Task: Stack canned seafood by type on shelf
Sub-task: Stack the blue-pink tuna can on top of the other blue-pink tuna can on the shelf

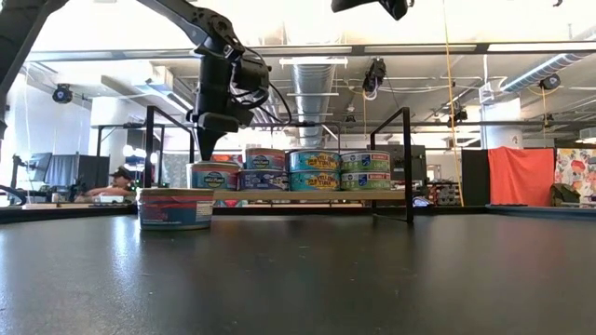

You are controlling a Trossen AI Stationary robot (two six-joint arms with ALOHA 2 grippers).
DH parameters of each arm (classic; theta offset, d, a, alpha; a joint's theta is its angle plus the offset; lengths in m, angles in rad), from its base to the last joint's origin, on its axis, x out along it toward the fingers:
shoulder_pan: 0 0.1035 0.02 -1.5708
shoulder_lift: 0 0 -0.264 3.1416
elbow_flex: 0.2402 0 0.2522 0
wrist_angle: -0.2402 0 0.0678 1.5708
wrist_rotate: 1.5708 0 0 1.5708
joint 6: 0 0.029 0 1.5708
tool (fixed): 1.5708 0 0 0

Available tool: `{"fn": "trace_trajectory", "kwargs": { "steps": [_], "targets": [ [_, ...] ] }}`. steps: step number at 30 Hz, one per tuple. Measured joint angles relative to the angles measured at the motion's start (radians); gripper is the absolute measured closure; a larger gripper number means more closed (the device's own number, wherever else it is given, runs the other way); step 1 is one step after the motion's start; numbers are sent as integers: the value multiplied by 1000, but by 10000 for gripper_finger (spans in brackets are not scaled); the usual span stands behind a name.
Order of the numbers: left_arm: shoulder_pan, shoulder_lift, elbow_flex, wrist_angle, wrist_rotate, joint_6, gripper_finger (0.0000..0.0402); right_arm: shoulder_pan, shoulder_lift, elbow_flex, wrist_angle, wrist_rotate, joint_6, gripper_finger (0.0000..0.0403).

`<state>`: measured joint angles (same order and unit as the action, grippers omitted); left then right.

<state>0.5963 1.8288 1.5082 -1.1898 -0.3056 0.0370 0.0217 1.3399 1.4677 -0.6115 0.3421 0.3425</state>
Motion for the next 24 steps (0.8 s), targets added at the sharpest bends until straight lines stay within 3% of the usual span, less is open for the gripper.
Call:
{"fn": "trace_trajectory", "kwargs": {
  "steps": [24],
  "targets": [
    [-12,-49,-4,12,94,-4,401,-1,2,0,3,-1,1,390]
  ]
}}
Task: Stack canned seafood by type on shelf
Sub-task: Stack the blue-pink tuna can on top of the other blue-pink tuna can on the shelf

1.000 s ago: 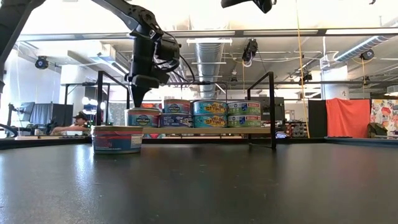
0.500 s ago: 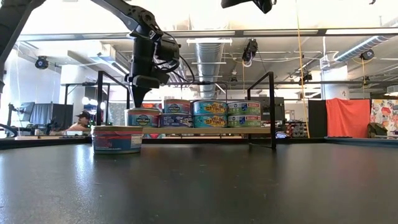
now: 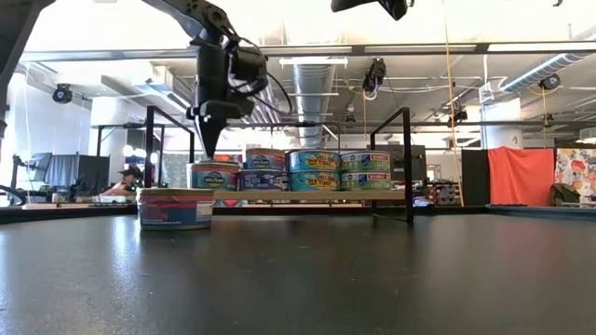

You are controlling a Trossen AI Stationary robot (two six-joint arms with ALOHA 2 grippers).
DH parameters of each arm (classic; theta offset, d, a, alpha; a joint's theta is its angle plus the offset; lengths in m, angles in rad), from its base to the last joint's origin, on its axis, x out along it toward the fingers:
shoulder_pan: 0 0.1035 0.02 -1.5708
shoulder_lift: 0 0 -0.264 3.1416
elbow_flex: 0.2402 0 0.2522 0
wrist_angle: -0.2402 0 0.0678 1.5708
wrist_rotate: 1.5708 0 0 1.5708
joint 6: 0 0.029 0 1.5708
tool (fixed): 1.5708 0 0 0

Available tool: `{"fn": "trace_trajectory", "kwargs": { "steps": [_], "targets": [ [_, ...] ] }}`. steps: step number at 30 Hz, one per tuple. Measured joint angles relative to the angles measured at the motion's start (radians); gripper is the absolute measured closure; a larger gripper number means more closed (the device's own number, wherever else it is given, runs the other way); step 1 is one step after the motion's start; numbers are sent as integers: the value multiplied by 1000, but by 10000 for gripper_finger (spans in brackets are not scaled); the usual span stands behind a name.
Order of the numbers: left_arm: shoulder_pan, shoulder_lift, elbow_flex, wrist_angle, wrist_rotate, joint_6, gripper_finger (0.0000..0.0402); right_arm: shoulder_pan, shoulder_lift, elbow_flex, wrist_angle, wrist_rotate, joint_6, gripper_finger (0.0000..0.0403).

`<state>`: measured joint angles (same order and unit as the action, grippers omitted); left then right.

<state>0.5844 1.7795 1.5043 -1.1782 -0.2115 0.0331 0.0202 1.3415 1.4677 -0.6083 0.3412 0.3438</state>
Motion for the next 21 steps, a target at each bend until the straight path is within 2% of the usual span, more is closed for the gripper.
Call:
{"fn": "trace_trajectory", "kwargs": {
  "steps": [9,15,17,21],
  "targets": [
    [-43,-170,0,29,15,-26,401,2,-1,0,8,0,2,390],
    [-199,-337,-3,93,208,-70,401,2,0,0,40,0,4,390],
    [-290,-391,-10,126,185,-112,401,8,0,0,68,0,4,390],
    [-503,-468,-33,154,7,-238,397,17,14,0,144,1,-8,390]
  ]
}}
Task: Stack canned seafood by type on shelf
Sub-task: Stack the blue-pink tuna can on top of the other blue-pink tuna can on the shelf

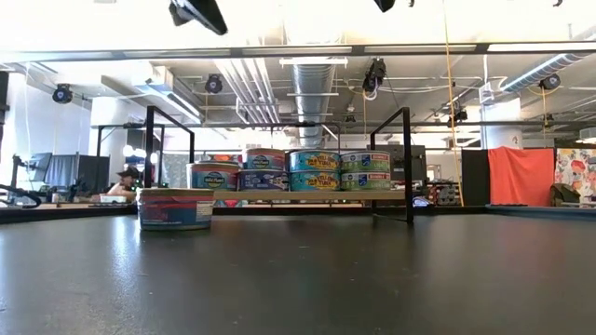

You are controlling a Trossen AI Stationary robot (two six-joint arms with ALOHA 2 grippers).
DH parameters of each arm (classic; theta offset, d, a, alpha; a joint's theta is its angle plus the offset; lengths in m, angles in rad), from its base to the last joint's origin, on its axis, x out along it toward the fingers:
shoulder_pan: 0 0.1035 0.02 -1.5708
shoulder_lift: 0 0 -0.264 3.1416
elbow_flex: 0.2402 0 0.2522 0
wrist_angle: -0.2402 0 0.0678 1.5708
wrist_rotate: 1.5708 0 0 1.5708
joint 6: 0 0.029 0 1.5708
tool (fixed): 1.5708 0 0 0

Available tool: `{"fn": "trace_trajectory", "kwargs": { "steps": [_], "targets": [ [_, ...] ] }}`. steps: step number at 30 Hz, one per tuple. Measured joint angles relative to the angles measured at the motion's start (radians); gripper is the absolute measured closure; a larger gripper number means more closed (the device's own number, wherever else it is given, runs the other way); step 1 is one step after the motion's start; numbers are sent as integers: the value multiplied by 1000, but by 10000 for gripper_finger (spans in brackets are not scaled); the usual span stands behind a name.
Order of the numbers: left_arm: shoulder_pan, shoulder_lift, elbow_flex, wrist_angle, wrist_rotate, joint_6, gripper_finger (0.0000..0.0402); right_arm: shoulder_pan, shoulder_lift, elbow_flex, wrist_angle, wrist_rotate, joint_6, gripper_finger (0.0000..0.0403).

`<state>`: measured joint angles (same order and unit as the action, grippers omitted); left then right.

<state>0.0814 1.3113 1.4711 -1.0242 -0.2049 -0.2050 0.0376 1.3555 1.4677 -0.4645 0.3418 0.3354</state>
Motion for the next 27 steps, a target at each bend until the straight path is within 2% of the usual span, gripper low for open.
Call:
{"fn": "trace_trajectory", "kwargs": {
  "steps": [3,7,11,15,18,23,25,27],
  "targets": [
    [-163,-41,-35,-9,-128,-149,376,2,17,0,39,-1,-5,390],
    [-400,-63,-100,-9,-329,-398,326,2,45,0,41,-14,17,390],
    [-624,-51,-163,-7,-503,-713,254,7,71,0,44,-104,55,390],
    [-777,8,-188,6,-590,-1030,171,41,82,0,49,-133,56,390],
    [-842,82,-188,7,-646,-1208,110,65,82,0,51,-164,39,390],
    [-844,223,-188,-6,-661,-1390,25,109,81,0,34,-274,6,390],
    [-829,274,-189,-40,-658,-1470,8,141,79,0,-13,-287,-1,390],
    [-811,321,-189,-72,-656,-1522,10,189,79,-1,-78,-287,-7,390]
  ]
}}
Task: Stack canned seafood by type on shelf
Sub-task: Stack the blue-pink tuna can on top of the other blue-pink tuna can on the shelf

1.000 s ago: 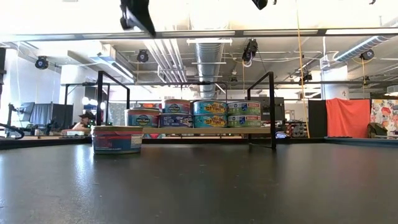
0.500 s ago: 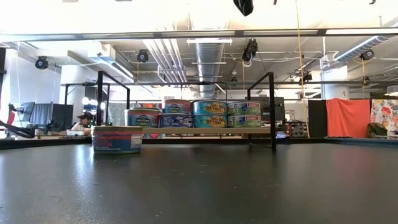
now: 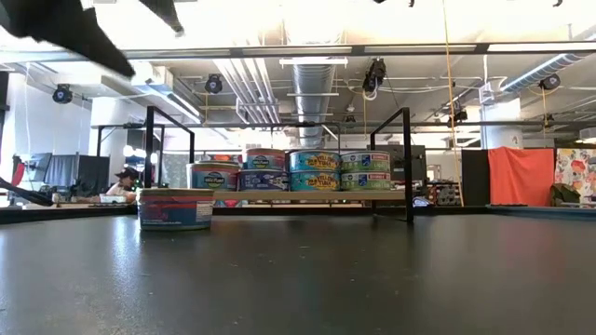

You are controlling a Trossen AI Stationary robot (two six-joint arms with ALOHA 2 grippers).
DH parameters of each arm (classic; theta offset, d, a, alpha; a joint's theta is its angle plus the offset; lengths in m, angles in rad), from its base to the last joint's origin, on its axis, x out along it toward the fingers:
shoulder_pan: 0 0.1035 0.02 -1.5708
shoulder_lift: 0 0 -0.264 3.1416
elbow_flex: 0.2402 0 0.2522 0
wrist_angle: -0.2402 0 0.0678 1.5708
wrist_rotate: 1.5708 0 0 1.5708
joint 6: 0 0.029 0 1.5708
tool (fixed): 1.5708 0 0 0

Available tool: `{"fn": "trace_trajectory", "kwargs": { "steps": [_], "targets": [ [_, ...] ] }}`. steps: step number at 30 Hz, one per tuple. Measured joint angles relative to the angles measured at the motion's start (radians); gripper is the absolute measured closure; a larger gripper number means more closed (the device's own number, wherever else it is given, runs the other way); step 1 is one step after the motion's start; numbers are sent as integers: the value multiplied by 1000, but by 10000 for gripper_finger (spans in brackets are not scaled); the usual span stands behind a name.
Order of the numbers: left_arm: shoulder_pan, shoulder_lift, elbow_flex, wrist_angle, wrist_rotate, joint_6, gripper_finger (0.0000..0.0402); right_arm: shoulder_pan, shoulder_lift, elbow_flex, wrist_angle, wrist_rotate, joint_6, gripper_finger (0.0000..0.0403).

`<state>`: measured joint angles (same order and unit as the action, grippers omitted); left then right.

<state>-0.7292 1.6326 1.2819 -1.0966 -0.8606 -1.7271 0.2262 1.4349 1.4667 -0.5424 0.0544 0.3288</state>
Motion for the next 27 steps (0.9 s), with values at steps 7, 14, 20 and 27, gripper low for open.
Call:
{"fn": "trace_trajectory", "kwargs": {
  "steps": [7,14,20,27],
  "targets": [
    [73,101,-11,-39,75,-60,4,239,0,-15,-69,99,128,390],
    [159,114,-131,36,75,-175,2,372,0,-16,-74,263,158,390],
    [214,114,-215,156,113,-133,2,369,1,-21,-92,286,285,390],
    [250,114,-219,157,157,-12,2,351,3,-21,-114,285,308,390]
  ]
}}
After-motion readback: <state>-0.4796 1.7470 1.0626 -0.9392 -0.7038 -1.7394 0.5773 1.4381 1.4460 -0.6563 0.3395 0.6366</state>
